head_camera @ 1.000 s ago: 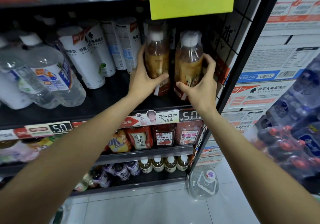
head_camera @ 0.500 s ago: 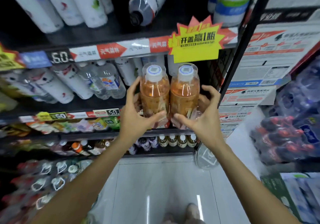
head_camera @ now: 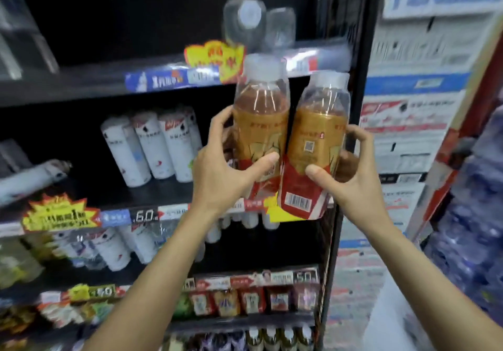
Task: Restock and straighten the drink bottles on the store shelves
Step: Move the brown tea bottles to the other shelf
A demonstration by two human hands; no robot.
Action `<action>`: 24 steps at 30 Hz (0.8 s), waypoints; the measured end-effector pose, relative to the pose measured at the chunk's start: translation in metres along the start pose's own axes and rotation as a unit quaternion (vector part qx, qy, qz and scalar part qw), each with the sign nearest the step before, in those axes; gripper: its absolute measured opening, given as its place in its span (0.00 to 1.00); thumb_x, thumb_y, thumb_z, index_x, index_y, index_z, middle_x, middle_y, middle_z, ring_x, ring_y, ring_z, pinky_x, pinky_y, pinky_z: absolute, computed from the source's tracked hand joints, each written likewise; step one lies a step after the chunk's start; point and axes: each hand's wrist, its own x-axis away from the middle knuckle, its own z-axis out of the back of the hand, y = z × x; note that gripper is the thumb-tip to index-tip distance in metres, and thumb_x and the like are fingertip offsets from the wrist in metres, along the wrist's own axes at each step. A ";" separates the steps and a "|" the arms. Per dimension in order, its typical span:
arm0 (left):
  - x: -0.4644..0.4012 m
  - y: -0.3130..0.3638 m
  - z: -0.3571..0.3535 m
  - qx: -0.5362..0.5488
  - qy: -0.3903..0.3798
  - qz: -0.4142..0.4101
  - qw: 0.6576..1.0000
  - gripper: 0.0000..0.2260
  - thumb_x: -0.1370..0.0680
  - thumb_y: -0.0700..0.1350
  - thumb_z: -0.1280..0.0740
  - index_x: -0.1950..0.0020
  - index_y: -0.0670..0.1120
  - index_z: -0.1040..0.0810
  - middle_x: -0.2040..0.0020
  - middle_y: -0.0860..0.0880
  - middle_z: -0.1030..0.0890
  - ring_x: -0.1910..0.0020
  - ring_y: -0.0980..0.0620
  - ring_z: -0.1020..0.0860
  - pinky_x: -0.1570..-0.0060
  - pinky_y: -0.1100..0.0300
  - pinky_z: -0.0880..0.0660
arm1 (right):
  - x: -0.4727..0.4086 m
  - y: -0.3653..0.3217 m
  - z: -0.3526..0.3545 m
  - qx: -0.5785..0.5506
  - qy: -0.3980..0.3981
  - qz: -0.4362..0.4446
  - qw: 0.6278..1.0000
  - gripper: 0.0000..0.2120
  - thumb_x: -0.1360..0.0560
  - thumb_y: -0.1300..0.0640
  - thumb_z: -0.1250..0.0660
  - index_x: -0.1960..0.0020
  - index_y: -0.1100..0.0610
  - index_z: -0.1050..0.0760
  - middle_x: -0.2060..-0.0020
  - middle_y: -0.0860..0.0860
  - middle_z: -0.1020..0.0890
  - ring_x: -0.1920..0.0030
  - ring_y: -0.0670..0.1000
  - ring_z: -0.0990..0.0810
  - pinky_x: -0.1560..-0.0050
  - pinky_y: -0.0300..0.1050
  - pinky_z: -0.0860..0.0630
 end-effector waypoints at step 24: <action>-0.263 0.083 -0.097 -0.085 0.062 -0.060 0.993 0.35 0.28 0.58 0.28 0.27 0.48 0.38 0.33 0.49 0.26 0.35 0.51 0.27 0.37 0.56 0.33 | -0.177 -0.099 0.061 0.127 0.183 0.123 0.967 0.36 0.34 0.46 0.23 0.36 0.43 0.44 0.53 0.42 0.21 0.56 0.38 0.20 0.47 0.49 0.22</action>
